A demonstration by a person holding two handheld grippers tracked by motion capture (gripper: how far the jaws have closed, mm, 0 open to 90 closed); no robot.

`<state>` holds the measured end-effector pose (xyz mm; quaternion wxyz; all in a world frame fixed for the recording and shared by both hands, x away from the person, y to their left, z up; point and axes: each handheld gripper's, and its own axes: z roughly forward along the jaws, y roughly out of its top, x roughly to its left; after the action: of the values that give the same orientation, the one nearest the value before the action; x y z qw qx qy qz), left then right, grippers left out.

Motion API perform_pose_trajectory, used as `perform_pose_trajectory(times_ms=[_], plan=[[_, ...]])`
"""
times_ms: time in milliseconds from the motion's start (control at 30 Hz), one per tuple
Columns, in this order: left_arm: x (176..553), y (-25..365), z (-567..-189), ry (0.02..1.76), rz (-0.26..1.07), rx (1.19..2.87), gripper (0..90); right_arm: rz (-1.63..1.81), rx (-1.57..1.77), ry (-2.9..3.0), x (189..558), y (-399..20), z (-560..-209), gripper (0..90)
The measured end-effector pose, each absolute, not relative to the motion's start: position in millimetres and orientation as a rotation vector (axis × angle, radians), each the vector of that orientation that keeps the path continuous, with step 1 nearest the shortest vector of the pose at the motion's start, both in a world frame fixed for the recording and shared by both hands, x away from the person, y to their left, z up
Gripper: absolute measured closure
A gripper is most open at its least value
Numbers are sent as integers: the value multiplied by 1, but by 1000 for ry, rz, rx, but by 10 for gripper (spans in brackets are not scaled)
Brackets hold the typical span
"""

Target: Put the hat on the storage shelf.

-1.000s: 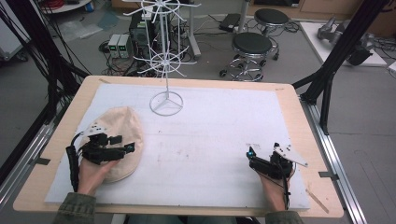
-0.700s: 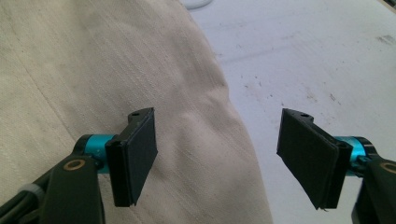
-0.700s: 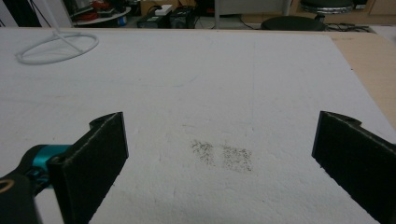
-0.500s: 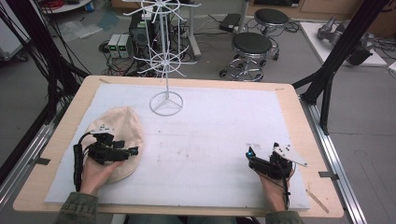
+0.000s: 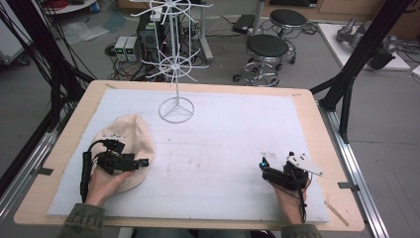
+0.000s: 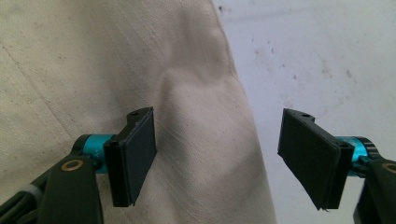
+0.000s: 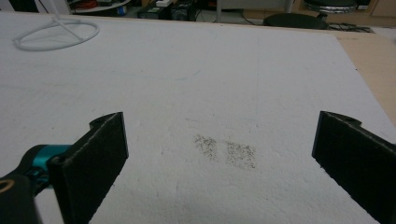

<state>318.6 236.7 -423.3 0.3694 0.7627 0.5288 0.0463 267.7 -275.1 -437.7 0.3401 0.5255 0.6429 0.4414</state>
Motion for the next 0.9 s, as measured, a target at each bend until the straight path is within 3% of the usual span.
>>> perform_pose_trajectory(times_ms=[267, 567, 900], plan=[[320, 236, -425, 1373, 136, 2002, 435, 1153, 1375, 1658, 267, -276, -437, 25], [314, 228, -425, 1293, 262, 2051, 614, 1151, 1370, 1646, 267, -275, -436, 25], [304, 238, -420, 1114, 205, 1935, 795, 1162, 1381, 1626, 266, -279, -436, 25]])
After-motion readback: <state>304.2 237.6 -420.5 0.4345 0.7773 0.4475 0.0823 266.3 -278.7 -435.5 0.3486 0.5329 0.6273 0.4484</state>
